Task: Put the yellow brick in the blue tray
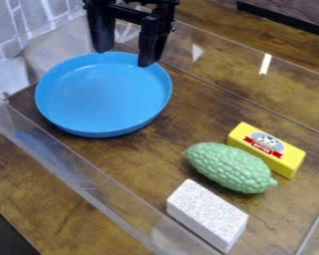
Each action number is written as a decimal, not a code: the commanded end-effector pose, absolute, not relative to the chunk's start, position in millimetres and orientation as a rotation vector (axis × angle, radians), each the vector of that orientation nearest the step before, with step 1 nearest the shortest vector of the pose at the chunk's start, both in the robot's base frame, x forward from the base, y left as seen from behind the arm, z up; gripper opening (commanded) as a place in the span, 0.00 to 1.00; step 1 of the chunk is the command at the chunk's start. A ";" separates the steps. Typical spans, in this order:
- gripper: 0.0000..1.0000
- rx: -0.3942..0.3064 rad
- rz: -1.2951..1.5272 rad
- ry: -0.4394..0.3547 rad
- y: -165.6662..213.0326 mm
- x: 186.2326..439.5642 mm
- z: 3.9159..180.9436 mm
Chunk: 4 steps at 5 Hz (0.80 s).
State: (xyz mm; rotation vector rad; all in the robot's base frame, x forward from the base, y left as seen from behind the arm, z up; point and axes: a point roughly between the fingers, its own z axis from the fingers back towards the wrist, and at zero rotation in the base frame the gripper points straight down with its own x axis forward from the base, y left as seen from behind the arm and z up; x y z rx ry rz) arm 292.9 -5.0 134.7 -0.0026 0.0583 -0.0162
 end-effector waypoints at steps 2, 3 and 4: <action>1.00 -0.042 0.029 0.084 -26.2 296.4 125.2; 1.00 -0.070 0.080 0.084 -49.7 298.5 124.1; 1.00 -0.103 0.119 0.079 -77.9 302.4 121.3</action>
